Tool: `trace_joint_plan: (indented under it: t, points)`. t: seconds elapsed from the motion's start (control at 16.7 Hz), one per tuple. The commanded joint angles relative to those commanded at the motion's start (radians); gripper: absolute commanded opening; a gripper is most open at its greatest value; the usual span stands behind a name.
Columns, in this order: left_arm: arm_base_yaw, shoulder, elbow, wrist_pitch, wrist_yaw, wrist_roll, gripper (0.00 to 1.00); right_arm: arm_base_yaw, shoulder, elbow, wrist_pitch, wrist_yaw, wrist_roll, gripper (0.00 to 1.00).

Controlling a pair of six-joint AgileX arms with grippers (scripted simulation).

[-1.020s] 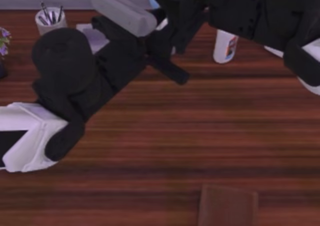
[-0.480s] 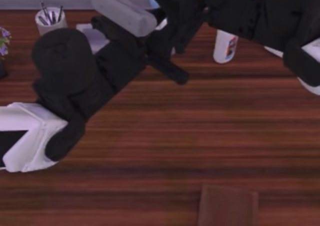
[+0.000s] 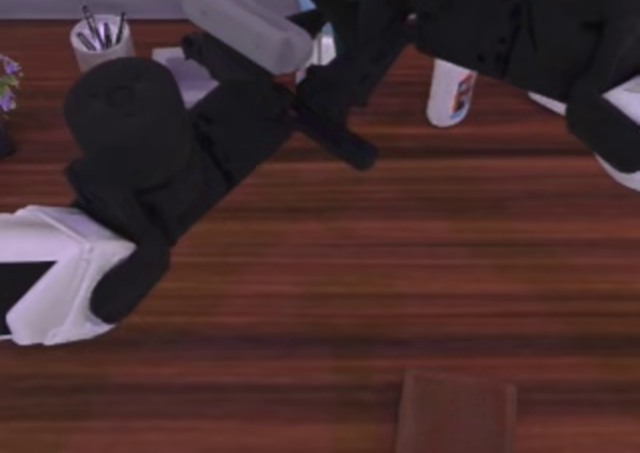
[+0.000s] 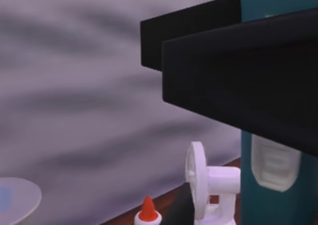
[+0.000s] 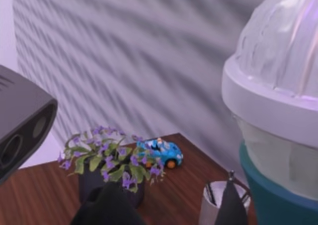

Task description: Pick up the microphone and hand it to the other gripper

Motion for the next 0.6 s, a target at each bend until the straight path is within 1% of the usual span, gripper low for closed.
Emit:
trace_joint_plan:
  t: [0.12, 0.18, 0.6]
  points:
    - [0.0, 0.0, 0.0, 0.0, 0.0, 0.0, 0.98, 0.0, 0.0, 0.0, 0.0, 0.0, 0.0, 0.0]
    - [0.0, 0.0, 0.0, 0.0, 0.0, 0.0, 1.0, 0.0, 0.0, 0.0, 0.0, 0.0, 0.0, 0.0]
    - [0.0, 0.0, 0.0, 0.0, 0.0, 0.0, 1.0, 0.0, 0.0, 0.0, 0.0, 0.0, 0.0, 0.0]
